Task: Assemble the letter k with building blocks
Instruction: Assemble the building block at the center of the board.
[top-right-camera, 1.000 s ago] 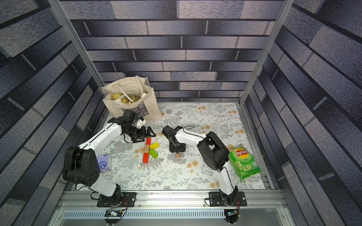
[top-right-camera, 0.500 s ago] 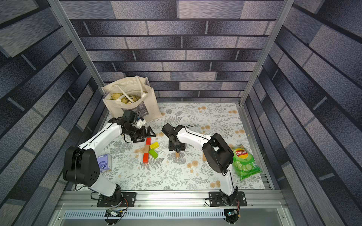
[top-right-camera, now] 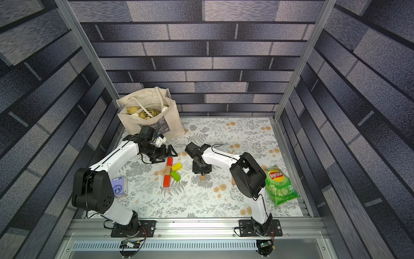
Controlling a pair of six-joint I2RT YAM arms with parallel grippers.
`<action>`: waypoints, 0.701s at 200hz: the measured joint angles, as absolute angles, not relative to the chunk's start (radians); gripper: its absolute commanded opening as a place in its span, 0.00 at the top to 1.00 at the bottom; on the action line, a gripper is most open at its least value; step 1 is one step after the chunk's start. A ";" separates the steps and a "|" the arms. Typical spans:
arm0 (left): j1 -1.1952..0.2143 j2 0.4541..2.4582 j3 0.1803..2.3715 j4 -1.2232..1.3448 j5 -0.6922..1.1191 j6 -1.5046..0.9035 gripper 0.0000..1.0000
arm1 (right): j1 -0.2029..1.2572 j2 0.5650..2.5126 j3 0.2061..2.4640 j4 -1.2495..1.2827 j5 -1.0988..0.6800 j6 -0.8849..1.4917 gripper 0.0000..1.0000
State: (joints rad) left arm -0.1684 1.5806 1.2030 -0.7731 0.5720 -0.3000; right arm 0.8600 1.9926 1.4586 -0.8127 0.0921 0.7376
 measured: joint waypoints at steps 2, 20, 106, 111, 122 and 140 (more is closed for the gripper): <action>-0.168 1.581 1.203 -0.773 0.572 -0.300 0.00 | 0.860 1.994 1.457 -0.812 0.091 0.738 0.58; -0.168 1.581 1.203 -0.773 0.572 -0.300 0.00 | 0.860 2.002 1.454 -0.811 0.092 0.740 0.58; -0.168 1.581 1.203 -0.773 0.572 -0.300 0.00 | 0.860 2.037 1.454 -0.811 0.092 0.740 0.64; -0.168 1.581 1.203 -0.773 0.572 -0.300 0.00 | 0.860 2.038 1.454 -0.810 0.092 0.741 0.65; -0.168 1.581 1.203 -0.773 0.572 -0.300 0.00 | 0.860 2.038 1.454 -0.811 0.093 0.741 0.66; -0.168 1.581 1.203 -0.773 0.572 -0.300 0.00 | 0.860 2.038 1.454 -0.811 0.093 0.740 0.67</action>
